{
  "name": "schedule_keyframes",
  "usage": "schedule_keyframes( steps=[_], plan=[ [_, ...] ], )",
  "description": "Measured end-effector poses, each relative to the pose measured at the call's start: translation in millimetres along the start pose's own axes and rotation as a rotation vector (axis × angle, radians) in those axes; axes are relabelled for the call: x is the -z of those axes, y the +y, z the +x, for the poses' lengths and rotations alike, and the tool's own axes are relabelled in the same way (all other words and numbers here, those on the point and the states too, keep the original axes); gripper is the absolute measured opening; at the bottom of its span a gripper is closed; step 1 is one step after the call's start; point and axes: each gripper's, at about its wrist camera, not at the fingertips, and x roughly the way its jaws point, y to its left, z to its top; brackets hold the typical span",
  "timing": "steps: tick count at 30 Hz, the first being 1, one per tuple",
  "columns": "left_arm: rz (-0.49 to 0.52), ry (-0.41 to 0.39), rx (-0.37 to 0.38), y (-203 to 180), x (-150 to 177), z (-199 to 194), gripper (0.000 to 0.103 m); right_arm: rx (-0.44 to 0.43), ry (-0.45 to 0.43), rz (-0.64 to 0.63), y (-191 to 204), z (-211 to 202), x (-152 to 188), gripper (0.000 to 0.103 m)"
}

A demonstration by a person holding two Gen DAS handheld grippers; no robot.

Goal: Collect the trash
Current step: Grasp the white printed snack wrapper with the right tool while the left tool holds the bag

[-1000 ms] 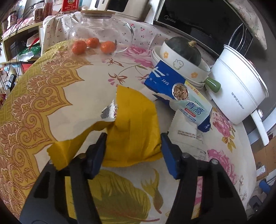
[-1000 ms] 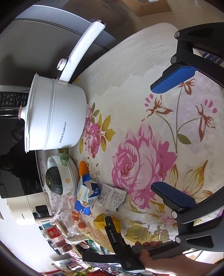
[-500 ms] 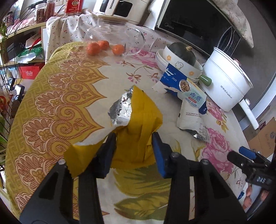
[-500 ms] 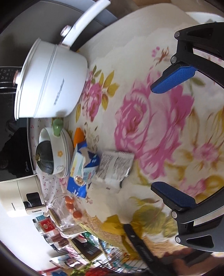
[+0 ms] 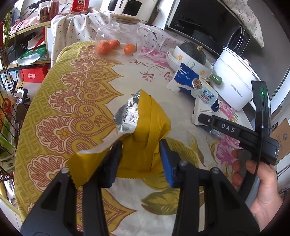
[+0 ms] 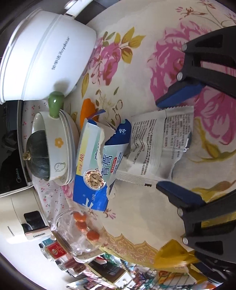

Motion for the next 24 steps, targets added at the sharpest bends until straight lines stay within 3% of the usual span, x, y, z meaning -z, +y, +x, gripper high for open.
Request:
schedule_keyframes(
  steps=[1,3,4,8,11,24],
  plan=[
    [-0.001,0.002,0.001,0,0,0,0.045,0.004,-0.006,-0.010,1,0,0,0.080],
    [-0.003,0.007,0.000,-1,1,1,0.045,-0.007,-0.003,-0.034,4,0,2,0.056],
    [-0.005,0.009,0.000,-2,1,1,0.045,-0.017,-0.001,-0.046,4,-2,5,0.055],
    [-0.018,0.016,0.010,-8,6,0,0.045,-0.072,0.007,-0.074,0,-13,13,0.033],
    [-0.015,0.017,0.017,-16,14,-3,0.045,-0.084,0.009,-0.105,-6,-28,22,0.024],
    [0.033,0.037,0.036,-68,54,-32,0.045,-0.076,-0.007,-0.129,-78,-110,69,0.022]
  ],
)
